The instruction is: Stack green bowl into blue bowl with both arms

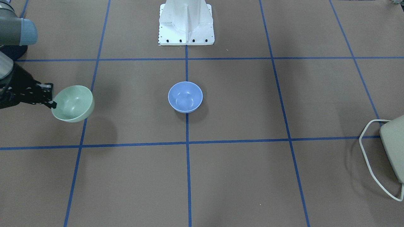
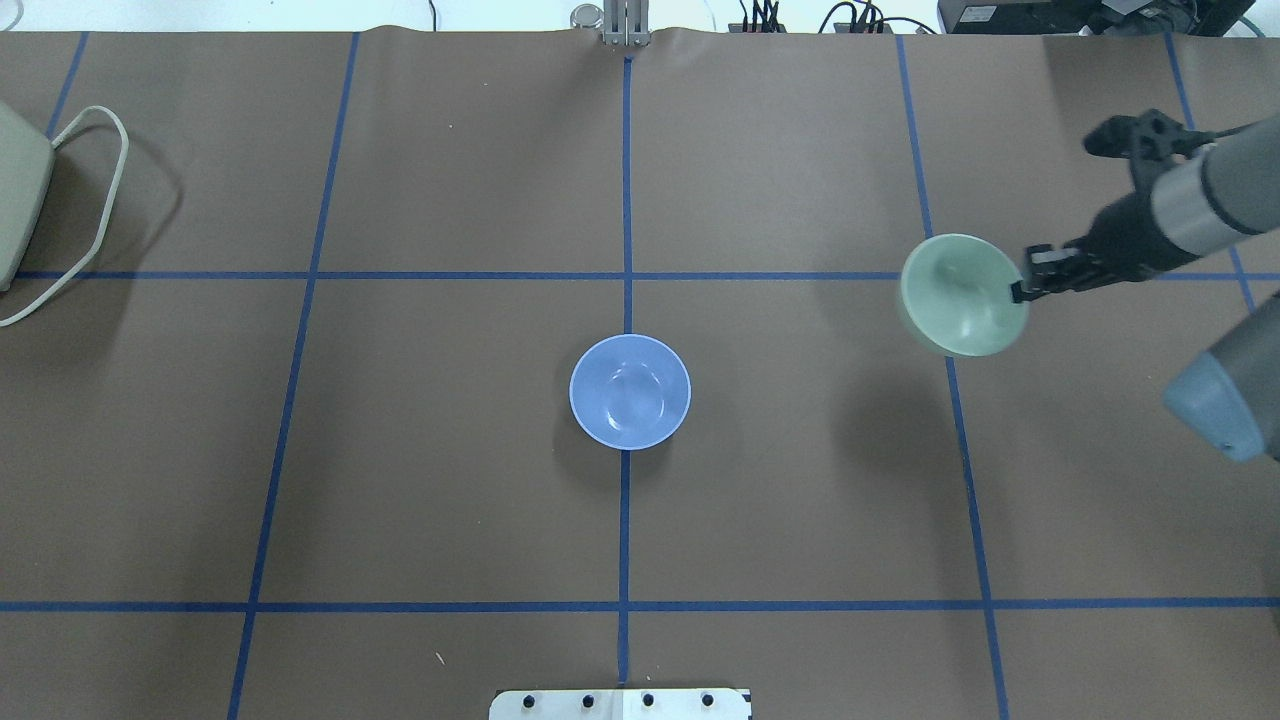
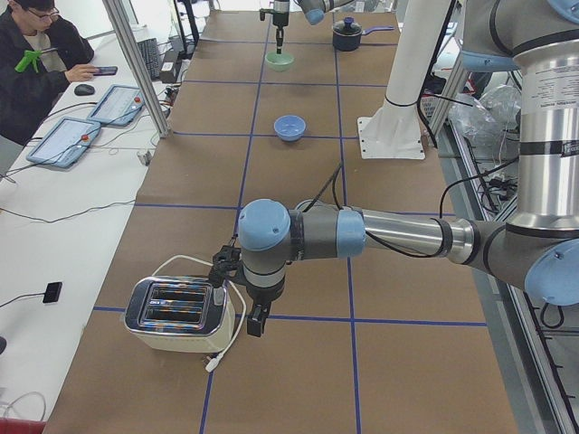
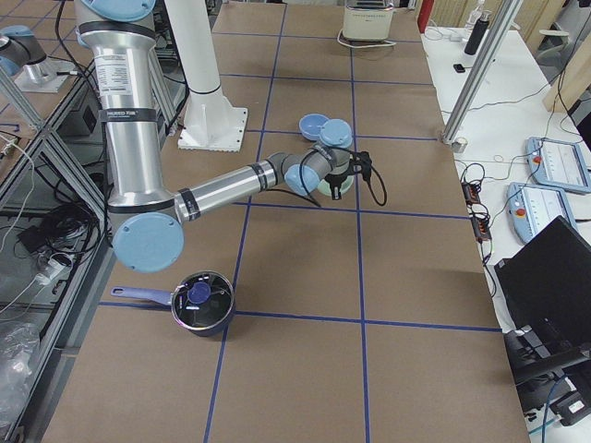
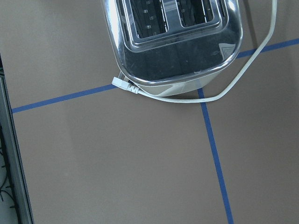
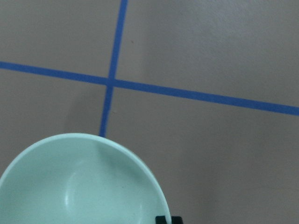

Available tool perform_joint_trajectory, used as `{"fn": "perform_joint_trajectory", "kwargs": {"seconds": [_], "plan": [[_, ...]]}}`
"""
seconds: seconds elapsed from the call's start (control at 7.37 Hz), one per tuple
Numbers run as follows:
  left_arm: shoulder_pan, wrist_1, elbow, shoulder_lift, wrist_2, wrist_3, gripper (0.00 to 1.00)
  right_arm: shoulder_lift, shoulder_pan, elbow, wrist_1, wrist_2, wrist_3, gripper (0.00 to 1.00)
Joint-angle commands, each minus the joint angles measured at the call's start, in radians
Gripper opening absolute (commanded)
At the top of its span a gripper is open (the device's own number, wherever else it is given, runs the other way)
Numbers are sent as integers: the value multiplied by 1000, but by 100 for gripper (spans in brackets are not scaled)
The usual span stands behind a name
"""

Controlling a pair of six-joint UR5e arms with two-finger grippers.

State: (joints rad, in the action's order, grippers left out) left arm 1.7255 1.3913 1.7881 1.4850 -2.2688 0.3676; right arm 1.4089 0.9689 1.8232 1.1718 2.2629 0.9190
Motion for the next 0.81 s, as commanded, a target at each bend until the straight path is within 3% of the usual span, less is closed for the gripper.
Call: {"fn": "perform_joint_trajectory", "kwargs": {"seconds": [0.0,0.14,0.27,0.41,0.68], "plan": [[-1,2,-1,-5,-2,-1,98,-285,-190,7,186,-169,335,0],[-1,2,-3,-5,-2,-2,98,-406,-266,13,345,-249,398,0],[-1,2,-3,-5,-2,-2,98,-474,-323,8,418,-294,455,0],[-1,2,-3,-5,-2,-2,98,-513,-401,-13,431,-375,515,0],[-1,2,-4,-5,-2,-2,98,-522,-461,-51,431,-425,532,0]]}}
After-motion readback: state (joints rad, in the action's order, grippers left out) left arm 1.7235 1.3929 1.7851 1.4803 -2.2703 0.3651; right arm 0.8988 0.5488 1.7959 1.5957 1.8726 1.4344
